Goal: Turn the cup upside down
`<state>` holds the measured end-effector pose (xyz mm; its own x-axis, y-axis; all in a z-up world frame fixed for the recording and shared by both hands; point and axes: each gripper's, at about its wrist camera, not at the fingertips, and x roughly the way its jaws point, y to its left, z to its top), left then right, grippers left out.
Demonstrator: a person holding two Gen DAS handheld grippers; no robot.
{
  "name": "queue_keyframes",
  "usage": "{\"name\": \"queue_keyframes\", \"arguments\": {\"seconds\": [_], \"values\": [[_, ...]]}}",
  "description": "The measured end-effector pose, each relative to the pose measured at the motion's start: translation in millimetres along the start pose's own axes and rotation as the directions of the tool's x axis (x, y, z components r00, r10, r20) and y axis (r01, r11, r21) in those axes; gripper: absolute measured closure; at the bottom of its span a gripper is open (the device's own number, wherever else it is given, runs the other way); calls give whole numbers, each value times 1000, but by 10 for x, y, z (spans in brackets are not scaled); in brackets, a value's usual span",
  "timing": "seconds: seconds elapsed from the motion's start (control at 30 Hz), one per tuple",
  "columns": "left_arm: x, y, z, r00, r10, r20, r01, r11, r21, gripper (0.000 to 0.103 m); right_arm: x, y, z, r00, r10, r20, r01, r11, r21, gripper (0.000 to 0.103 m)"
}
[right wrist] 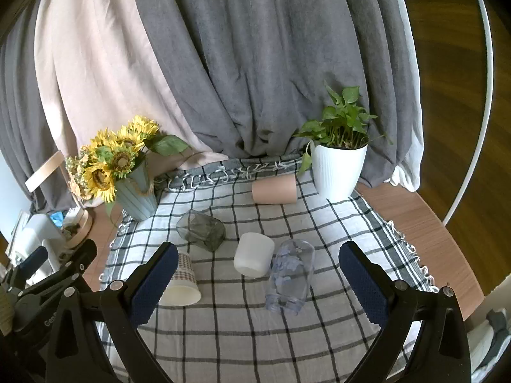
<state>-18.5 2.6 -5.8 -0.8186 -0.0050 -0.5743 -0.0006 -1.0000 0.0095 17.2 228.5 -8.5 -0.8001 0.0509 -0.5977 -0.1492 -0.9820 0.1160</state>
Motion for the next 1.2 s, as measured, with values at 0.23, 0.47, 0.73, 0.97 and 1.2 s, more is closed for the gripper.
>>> {"name": "queue_keyframes", "arguments": {"seconds": [0.23, 0.47, 0.73, 0.97, 1.2], "values": [[19, 18, -7, 1000, 4, -3, -4, 1000, 3, 0, 13, -1, 13, 1000, -1, -6, 1, 1000, 1, 2], [45, 15, -2, 1000, 3, -7, -3, 1000, 4, 0, 19, 5, 14, 1000, -2, -6, 2, 1000, 0, 2], [62, 8, 4, 1000, 7, -9, -7, 1000, 6, 0, 33, 8, 12, 1000, -6, -11, 6, 1000, -1, 2], [74, 3, 4, 1000, 9, -12, -9, 1000, 2, 0, 80, 20, 20, 1000, -5, -19, 5, 1000, -5, 2], [163, -10, 23, 999, 21, -29, -21, 1000, -8, 0, 135, 47, 28, 999, 1, -32, -1, 1000, -12, 2]]}}
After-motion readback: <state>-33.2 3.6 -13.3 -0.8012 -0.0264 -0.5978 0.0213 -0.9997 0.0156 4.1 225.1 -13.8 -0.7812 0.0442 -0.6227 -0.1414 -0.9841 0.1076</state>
